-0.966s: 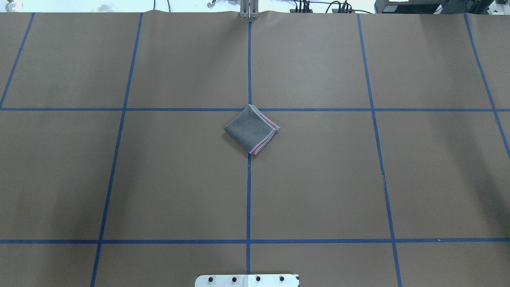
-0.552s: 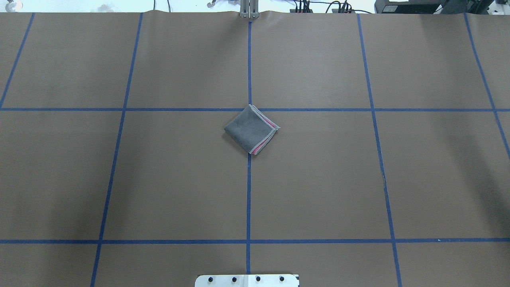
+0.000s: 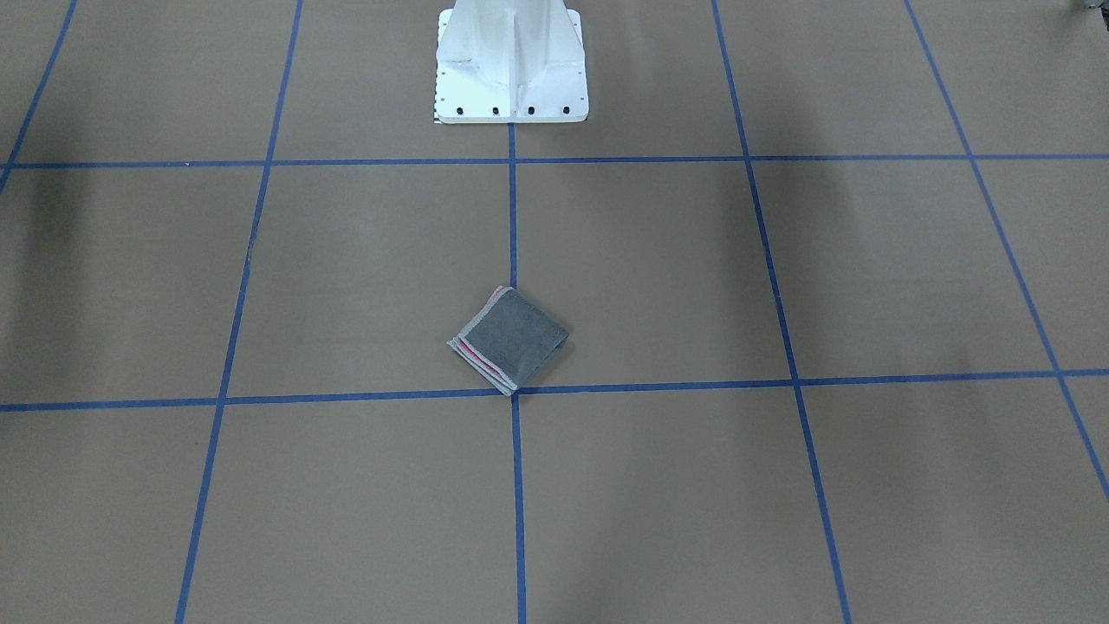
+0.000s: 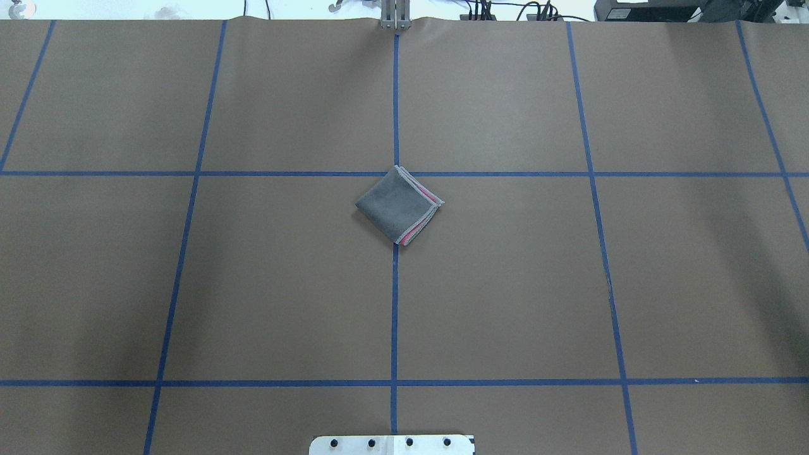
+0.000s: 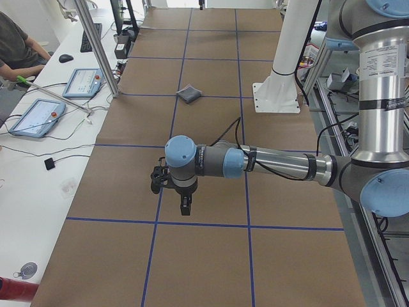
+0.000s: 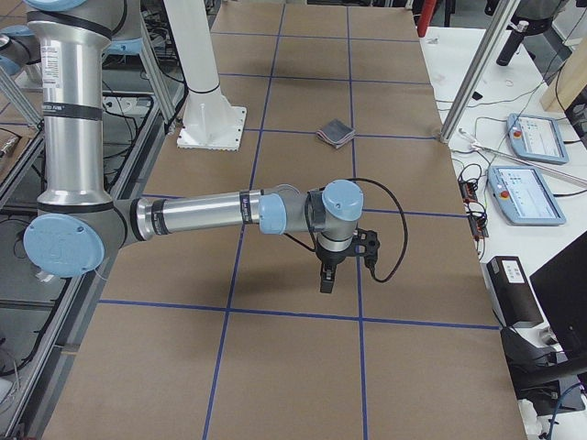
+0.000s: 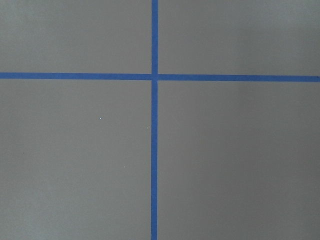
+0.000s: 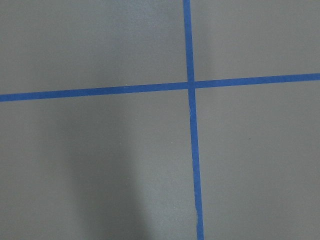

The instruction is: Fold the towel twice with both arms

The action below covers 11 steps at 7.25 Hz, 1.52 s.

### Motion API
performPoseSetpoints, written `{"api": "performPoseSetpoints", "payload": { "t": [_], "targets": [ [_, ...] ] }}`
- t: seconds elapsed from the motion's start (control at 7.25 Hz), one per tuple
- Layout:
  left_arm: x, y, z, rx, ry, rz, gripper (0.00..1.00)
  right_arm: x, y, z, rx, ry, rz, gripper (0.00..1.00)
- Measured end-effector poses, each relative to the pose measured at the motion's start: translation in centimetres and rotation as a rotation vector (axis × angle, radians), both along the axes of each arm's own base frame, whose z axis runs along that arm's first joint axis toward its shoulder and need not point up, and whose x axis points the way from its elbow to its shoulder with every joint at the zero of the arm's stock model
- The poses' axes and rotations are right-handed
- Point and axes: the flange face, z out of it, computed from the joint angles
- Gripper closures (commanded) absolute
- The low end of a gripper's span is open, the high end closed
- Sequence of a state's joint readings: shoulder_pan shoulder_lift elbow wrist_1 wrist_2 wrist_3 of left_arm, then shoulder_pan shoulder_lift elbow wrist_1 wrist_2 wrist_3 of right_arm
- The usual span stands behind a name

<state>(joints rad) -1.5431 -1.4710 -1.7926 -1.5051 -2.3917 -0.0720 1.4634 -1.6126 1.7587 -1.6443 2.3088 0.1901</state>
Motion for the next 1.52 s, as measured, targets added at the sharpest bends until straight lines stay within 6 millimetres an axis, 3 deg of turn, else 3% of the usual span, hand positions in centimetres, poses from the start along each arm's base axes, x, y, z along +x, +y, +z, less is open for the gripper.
{"api": "performPoseSetpoints", "payload": {
  "t": [0.97, 1.52],
  "targets": [
    [0.1, 0.0, 0.0, 0.000, 0.013, -0.001, 0.00, 0.1, 0.7, 1.1, 0.071, -0.004, -0.106, 0.00],
    [0.2, -0.3, -1.4, 0.027, 0.014, -0.002, 0.00, 0.1, 0.8, 1.3, 0.064, -0.005, -0.102, 0.00]
  ]
}}
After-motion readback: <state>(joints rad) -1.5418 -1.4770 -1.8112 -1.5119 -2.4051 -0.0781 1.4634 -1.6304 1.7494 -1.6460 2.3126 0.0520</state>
